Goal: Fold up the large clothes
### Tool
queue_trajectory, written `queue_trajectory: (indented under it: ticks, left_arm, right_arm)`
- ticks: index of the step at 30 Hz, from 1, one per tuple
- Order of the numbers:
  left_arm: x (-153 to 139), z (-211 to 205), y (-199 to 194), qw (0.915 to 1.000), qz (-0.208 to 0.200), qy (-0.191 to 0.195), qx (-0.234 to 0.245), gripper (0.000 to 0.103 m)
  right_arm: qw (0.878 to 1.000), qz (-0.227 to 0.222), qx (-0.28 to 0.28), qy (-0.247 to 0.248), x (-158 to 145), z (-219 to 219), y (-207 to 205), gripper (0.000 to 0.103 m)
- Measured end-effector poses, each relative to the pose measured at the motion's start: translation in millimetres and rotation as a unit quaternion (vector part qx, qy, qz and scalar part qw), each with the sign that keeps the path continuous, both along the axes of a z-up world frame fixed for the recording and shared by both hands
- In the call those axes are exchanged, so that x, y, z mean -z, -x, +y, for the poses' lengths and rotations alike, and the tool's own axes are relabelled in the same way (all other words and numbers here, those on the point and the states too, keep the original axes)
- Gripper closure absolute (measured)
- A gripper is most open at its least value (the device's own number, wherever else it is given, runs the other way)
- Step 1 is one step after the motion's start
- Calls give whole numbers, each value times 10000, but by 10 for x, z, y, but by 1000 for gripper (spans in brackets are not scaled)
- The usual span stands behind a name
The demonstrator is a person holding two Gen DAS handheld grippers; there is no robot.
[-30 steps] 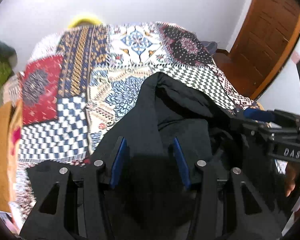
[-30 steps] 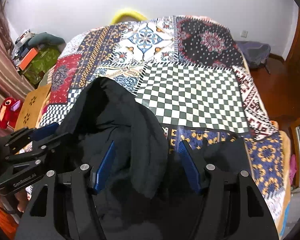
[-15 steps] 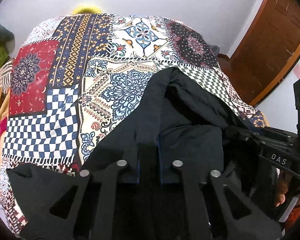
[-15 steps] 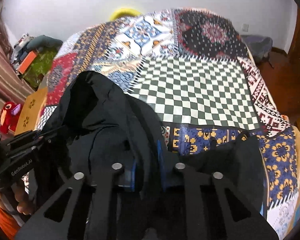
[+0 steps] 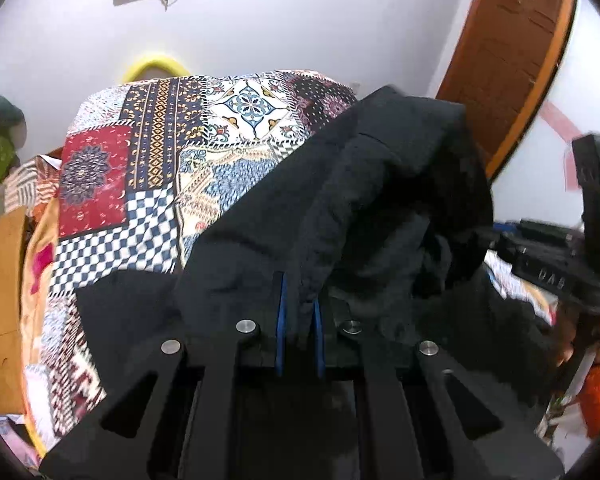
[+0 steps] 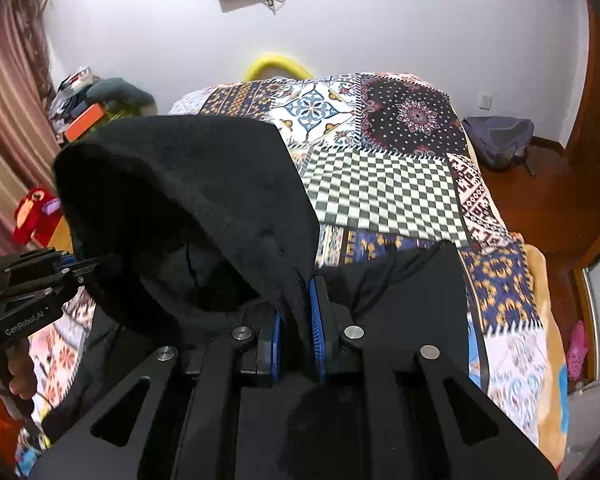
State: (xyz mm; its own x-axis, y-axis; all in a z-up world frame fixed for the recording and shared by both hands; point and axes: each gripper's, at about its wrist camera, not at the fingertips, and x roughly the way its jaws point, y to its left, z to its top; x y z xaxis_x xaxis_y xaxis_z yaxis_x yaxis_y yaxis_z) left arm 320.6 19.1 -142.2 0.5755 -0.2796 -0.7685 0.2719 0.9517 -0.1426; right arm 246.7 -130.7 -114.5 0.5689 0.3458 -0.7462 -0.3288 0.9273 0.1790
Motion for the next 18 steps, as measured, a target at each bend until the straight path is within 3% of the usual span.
queue_trajectory:
  ticks: [4,9,11,15,18]
  left_arm:
    - [89,-50,335,9996,146,-198,114,91]
    - [225,-80,734,9986,299,-352,268,72]
    - [250,-65,887,9986,260,-404,242,58]
    - [228,21,1104,9989,224,-371,170,57]
    - [114,142,1208,9994,74,-333,0,57]
  right_arm:
    - [9998,144,-98,6,23,-72,273,87]
    - [9991,384,-154,-103,49,-212,497,87]
    - [9990,404,-143,-90,45,-273,569,86]
    - [9996,272,-36,48,-43,-370,627,86]
    - [9999,86,45,-114,-183,-460,660,86]
